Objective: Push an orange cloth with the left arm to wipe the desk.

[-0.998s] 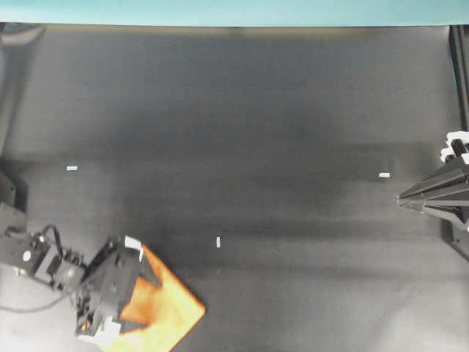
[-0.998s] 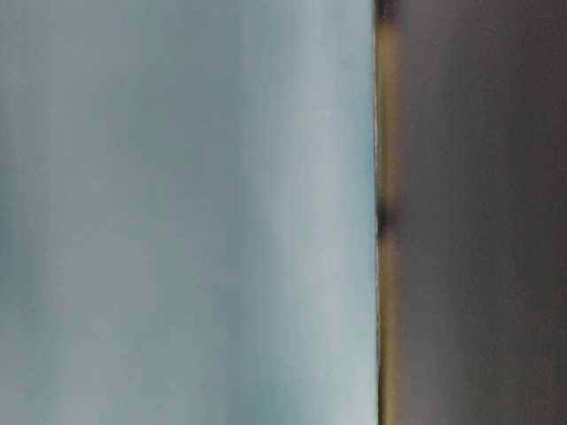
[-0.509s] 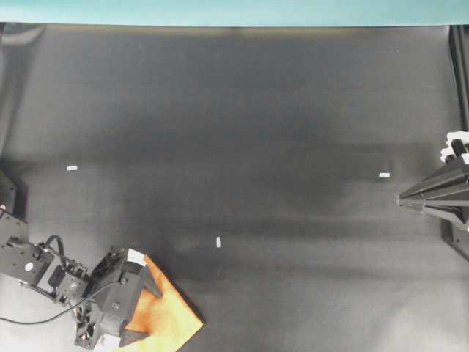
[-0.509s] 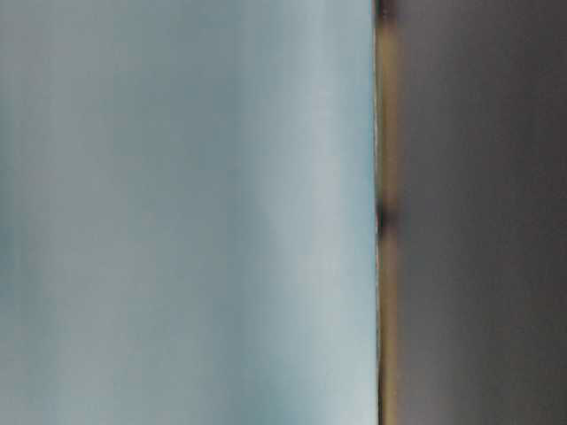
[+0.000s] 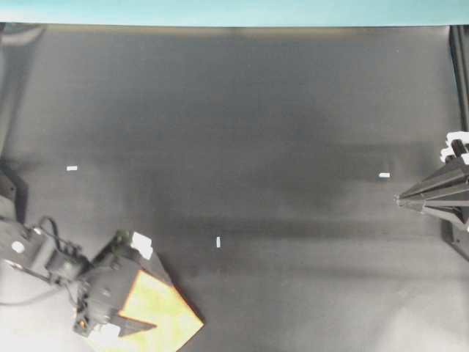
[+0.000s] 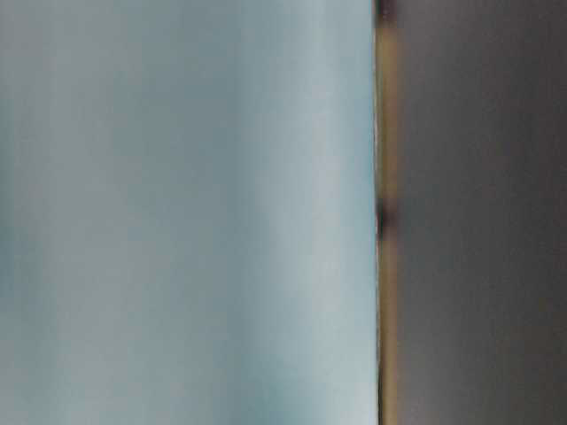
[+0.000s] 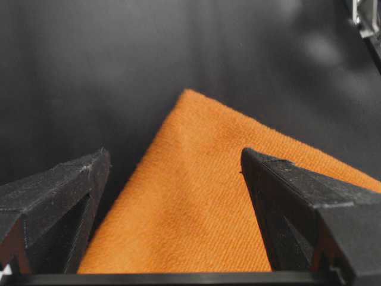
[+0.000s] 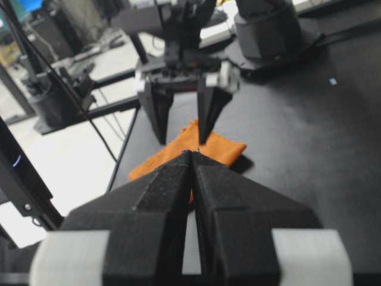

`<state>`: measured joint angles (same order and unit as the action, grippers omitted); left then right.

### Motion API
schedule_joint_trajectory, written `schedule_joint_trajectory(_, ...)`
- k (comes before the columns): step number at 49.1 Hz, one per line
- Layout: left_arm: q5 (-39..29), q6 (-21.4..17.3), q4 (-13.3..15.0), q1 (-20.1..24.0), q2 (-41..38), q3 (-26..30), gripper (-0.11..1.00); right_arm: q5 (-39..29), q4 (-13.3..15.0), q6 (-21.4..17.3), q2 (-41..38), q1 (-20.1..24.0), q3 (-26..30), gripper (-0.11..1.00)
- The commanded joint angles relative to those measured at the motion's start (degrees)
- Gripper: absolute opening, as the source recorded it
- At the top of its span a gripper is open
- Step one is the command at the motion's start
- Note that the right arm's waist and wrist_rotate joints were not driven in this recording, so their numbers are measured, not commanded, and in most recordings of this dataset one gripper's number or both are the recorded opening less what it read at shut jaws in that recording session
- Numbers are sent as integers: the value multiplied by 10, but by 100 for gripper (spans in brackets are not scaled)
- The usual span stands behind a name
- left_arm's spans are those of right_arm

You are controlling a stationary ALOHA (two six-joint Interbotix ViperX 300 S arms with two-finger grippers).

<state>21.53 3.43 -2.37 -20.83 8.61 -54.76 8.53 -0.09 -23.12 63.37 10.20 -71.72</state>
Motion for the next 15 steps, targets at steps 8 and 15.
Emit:
schedule_joint_trajectory(8, -61, -3, -2, 9, 95, -18, 86, 4, -1, 0, -2, 0, 1, 1)
schedule_joint_trajectory(15, -62, -3, -2, 16, 136, -47, 86, 3, -1, 0, -2, 0, 0, 1)
